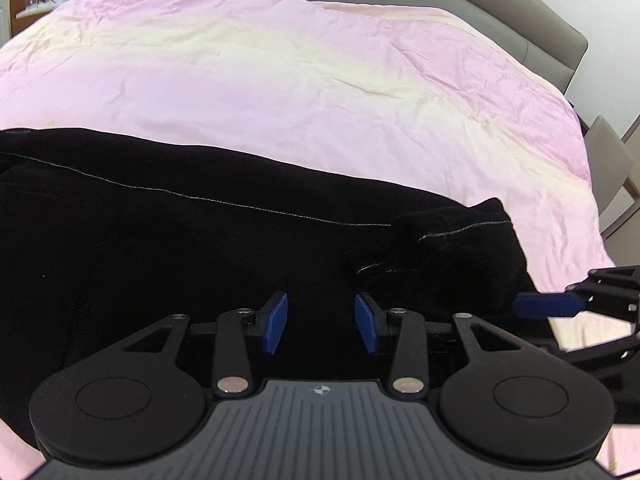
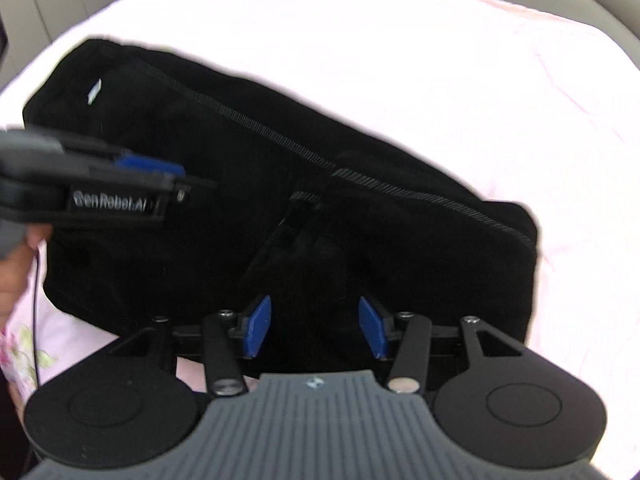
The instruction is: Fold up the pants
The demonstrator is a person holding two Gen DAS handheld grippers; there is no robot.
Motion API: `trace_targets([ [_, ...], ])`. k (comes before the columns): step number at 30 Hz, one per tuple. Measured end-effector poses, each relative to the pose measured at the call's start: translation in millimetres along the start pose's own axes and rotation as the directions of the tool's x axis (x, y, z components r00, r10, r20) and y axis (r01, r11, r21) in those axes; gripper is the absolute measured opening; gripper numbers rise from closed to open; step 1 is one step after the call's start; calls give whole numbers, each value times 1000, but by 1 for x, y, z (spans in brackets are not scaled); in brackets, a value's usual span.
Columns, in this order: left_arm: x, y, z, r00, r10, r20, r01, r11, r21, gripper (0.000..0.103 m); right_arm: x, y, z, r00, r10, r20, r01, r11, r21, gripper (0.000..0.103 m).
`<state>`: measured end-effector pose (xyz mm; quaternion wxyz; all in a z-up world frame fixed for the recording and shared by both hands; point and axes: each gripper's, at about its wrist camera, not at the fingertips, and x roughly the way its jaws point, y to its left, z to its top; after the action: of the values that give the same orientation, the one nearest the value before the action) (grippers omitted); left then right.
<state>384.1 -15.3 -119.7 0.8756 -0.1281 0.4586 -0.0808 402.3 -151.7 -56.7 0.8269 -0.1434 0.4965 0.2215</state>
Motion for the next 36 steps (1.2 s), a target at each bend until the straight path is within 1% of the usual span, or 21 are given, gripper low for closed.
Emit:
trace_targets([
  [2,1,1,3,999,-31,-8,31,999,-25,46,-13,-13,2,999,-19,32,19,999,29,45],
  [4,4,0,7,999,-51,-9,51,998,-46,46,-18,-29,2,997,-58,55,54,996,64,41],
  [5,5,-1,8,998,-62,-9,61,997,-54,46,-17,-38,2,995,-79,55,75,994,79,35],
  [6,7,-2,9,997,-73,-12,73,995,-61,46,-13,-47,2,994,-103,44,98,991,88,32],
  [8,12,-1,12,995,-100,-15,99,991,-87,46,1,-57,4,991,-129,23,126,987,99,29],
  [11,18,6,17,989,-146,-26,141,980,-141,46,19,-60,1,992,-121,18,119,986,115,28],
  [13,22,11,21,986,-160,-37,152,974,-170,47,28,-61,1,994,-104,27,100,986,130,28],
  [16,24,18,27,982,-184,-39,172,962,-211,54,41,-74,4,997,-68,40,61,986,152,28],
  [20,32,22,32,974,-221,-49,202,945,-257,60,51,-74,9,997,4,73,-17,984,179,28],
  [22,38,20,32,969,-239,-62,215,939,-268,63,59,-70,17,995,44,85,-60,979,196,28],
  [25,48,14,28,963,-250,-97,216,937,-275,65,75,-64,20,996,63,67,-76,976,203,18],
  [26,51,12,26,963,-249,-108,212,939,-271,65,79,-64,19,995,82,62,-94,972,214,12],
  [27,53,10,24,961,-249,-117,211,940,-268,65,82,-62,15,993,107,56,-117,967,226,10],
  [29,58,6,21,959,-250,-131,209,941,-266,65,84,-62,9,990,139,39,-144,963,226,9],
  [30,60,4,19,960,-249,-131,207,941,-267,65,82,-62,6,990,140,36,-144,965,218,9],
  [32,61,3,18,962,-243,-126,203,942,-269,65,70,-65,1,987,149,61,-159,958,240,10],
  [34,58,2,16,969,-222,-106,188,946,-263,65,59,-68,-5,969,233,88,-248,926,285,11],
  [35,56,1,17,971,-215,-102,183,948,-261,65,56,-66,-7,960,266,90,-280,913,297,12],
  [36,53,4,15,972,-213,-99,181,948,-260,65,54,-61,-8,957,277,84,-290,909,299,19],
])
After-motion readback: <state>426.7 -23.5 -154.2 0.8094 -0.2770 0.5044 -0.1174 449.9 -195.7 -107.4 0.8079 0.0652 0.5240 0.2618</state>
